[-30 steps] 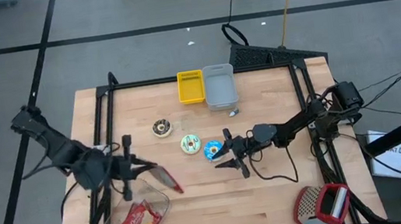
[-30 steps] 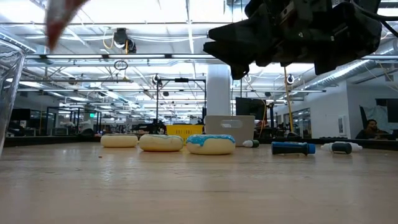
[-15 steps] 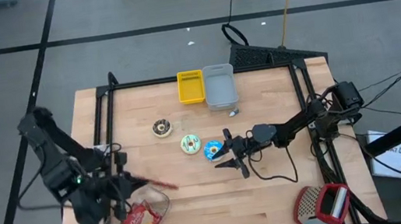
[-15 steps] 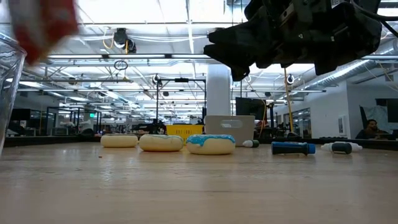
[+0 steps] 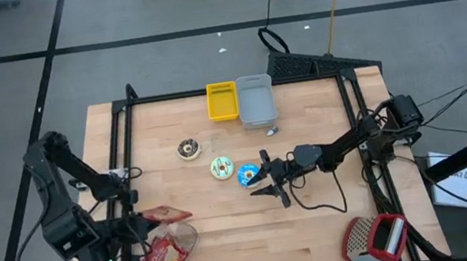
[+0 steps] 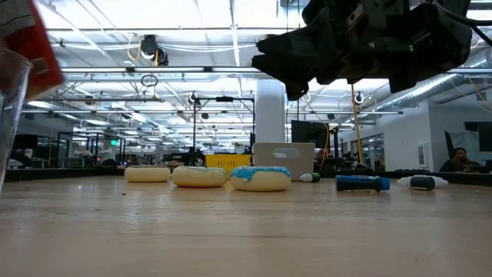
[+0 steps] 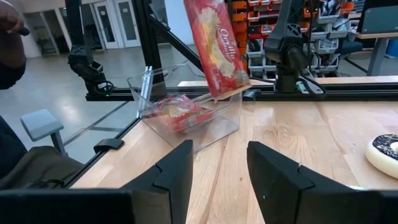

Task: Pick & Place Food Item
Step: Stack the red popcorn bag on top of the red popcorn bag in the transparent bin

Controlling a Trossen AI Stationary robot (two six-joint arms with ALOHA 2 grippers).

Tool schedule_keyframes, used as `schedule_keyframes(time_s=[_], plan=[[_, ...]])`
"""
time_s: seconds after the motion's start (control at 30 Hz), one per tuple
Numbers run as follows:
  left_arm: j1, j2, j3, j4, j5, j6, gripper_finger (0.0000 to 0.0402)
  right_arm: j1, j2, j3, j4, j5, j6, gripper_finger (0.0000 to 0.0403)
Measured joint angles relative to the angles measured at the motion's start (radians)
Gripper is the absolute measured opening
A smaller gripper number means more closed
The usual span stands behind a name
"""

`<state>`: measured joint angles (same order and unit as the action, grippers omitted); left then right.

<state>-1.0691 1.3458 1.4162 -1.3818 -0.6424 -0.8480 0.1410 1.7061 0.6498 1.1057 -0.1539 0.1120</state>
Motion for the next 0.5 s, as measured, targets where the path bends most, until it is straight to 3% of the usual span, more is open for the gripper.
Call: schedule_keyframes(time_s=[0.17, 0.5], plan=[[-0.032, 0.012, -0.002, -0.005, 0.062, -0.044, 0.0, 0.0, 0.0, 0.0, 0.0, 0.0, 0.0, 0.0139], [-0.04, 0.012, 0.043, -0.03, 0.068, -0.045, 0.0, 0.0, 0.0, 0.0, 0.0, 0.001, 0.0, 0.0139]])
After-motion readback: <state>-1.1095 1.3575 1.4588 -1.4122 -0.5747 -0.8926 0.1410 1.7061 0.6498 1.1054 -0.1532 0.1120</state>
